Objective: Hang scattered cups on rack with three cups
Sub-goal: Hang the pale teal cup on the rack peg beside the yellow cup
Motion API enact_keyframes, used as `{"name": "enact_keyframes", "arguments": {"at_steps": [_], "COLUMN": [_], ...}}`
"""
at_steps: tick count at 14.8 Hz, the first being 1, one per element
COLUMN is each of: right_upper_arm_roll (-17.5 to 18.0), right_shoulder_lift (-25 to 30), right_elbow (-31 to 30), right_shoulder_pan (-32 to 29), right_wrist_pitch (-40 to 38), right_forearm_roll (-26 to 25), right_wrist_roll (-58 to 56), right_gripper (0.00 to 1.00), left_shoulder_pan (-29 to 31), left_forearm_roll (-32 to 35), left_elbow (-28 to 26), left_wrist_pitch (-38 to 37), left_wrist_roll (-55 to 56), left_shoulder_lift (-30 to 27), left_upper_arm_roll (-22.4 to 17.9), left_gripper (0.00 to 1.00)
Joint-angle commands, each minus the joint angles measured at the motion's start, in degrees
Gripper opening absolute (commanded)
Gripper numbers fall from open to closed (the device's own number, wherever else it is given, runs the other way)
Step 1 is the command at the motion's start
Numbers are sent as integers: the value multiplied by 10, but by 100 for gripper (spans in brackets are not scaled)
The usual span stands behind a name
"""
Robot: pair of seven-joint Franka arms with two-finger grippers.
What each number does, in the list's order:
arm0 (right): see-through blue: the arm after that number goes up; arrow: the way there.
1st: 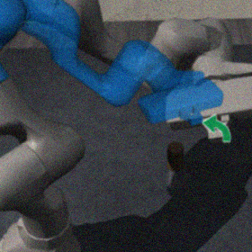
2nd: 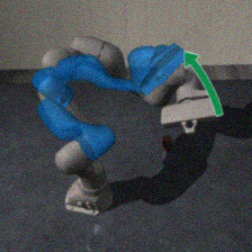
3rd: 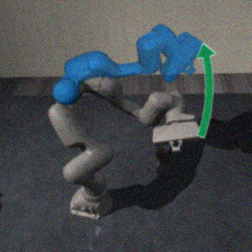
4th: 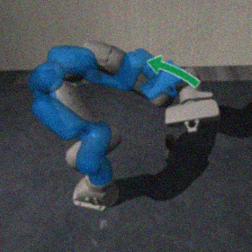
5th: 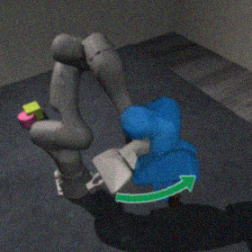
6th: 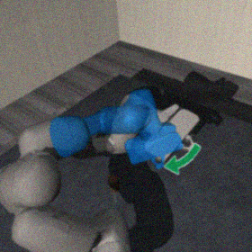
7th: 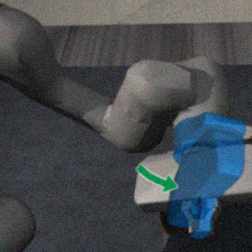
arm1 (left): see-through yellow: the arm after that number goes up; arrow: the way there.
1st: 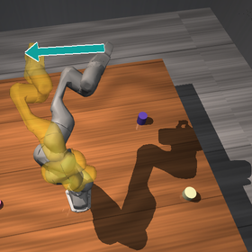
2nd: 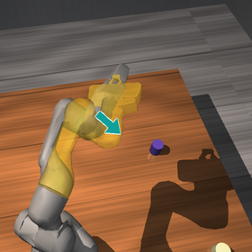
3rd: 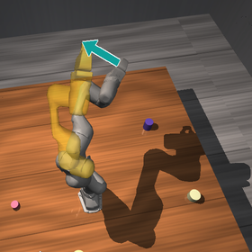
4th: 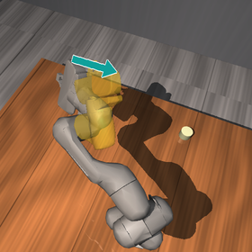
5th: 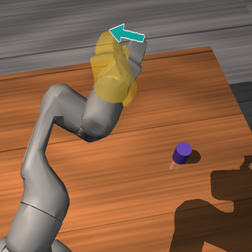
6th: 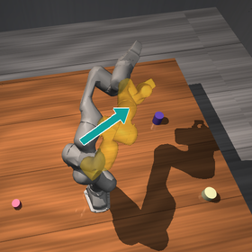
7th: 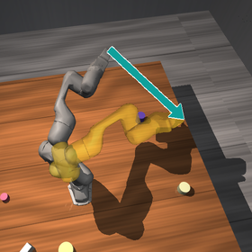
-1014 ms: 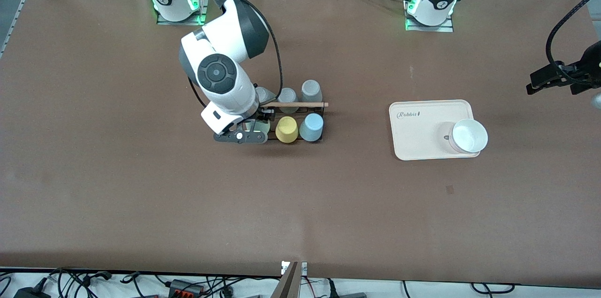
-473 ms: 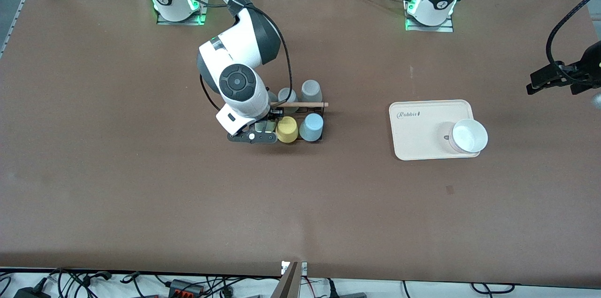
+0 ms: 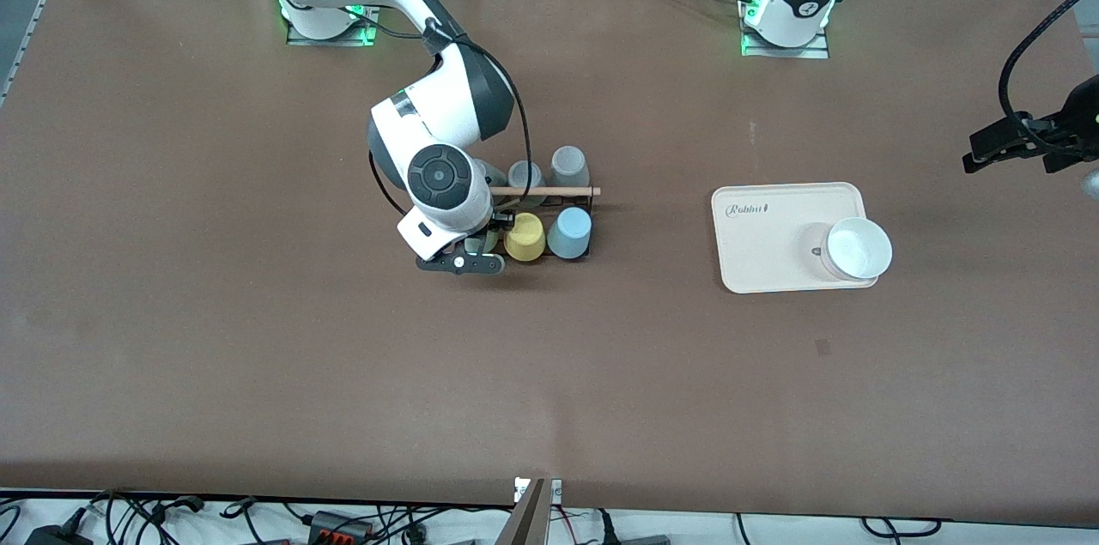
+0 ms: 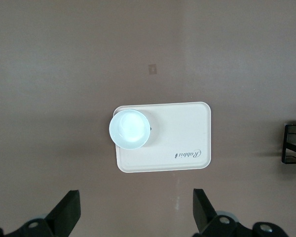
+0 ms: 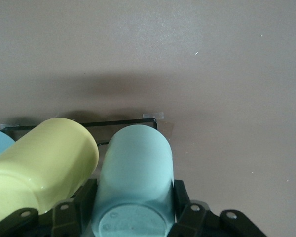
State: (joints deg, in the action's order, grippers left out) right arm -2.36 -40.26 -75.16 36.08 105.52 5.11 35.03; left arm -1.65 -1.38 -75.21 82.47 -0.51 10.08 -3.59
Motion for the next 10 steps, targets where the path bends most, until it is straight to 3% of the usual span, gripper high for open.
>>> {"name": "enact_keyframes", "arguments": {"at_steps": [1, 8, 9, 10], "right_upper_arm_roll": [1, 1, 1, 1], "right_shoulder_lift": [-13, -13, -13, -13], "right_elbow": [21, 21, 19, 19], "right_shoulder_pan": [0, -8, -8, -9], "right_wrist_pitch": [-2, -2, -3, -3], "right_forearm_roll": [5, 37, 37, 37], "right_wrist_roll": [9, 7, 7, 8], "right_gripper": [30, 30, 34, 81], "left_shoulder_pan": [-1, 0, 0, 1], "left_forearm_roll": [-3, -3, -3, -3], "left_elbow": [13, 13, 13, 14], "left_wrist_pitch": [-5, -4, -4, -4], "left_wrist_roll": [-6, -6, -6, -6], "left_shoulder_lift": [5, 6, 8, 9], "left_upper_arm_roll": [-4, -4, -5, -5], "left_gripper": [100, 100, 100, 100]}}
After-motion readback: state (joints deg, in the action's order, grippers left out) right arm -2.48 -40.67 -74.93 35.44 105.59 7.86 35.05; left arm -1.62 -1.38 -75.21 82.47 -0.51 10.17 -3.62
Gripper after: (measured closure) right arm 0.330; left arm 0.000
